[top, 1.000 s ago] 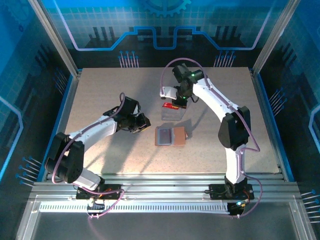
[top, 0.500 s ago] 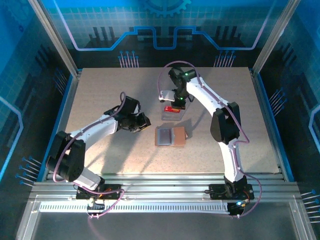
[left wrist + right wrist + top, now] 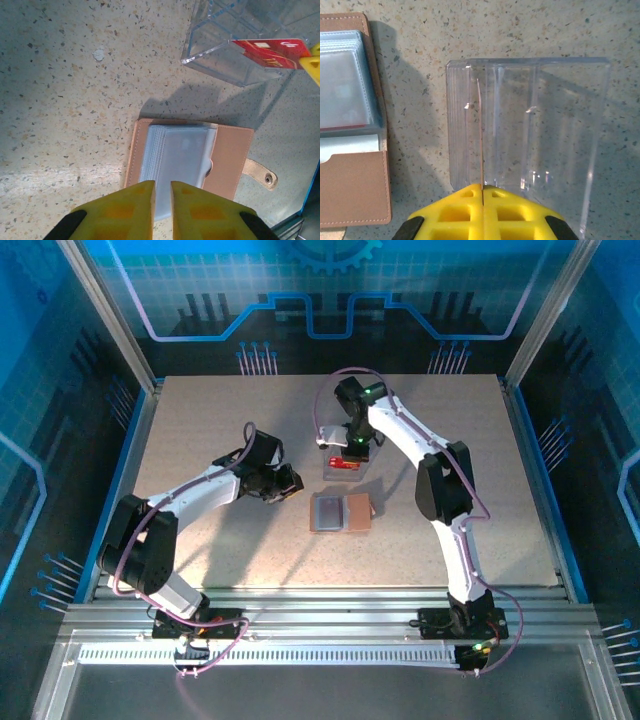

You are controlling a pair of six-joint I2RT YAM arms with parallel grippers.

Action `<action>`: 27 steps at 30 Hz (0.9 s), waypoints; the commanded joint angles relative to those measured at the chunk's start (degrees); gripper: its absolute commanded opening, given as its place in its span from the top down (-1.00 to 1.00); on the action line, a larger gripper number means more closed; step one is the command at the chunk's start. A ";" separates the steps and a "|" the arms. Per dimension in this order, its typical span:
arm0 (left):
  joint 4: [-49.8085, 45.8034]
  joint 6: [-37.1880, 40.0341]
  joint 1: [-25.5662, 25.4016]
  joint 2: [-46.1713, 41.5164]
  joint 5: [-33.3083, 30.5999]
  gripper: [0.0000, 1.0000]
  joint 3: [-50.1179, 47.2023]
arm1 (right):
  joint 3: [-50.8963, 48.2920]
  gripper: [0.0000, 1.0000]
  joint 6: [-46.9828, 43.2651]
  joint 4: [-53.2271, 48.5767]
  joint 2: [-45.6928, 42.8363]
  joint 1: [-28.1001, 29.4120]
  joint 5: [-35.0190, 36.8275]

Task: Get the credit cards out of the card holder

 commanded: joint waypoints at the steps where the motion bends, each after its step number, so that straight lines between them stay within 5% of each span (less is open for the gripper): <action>1: -0.82 0.92 1.01 -0.92 0.40 0.68 0.74 | 0.61 1.00 -0.54 -2.23 1.20 0.51 -0.63; 4: -0.04 0.75 1.38 -1.33 0.68 0.67 -0.19 | 0.00 0.94 0.41 -0.61 0.81 0.59 0.19; 11: 0.27 1.25 1.65 -1.41 0.80 0.67 -1.03 | -3.63 0.34 2.21 8.08 -2.05 0.69 3.90; 27: 2.27 0.83 2.26 -1.24 3.05 0.65 -2.10 | -9.59 0.20 5.29 15.03 -7.80 2.41 3.65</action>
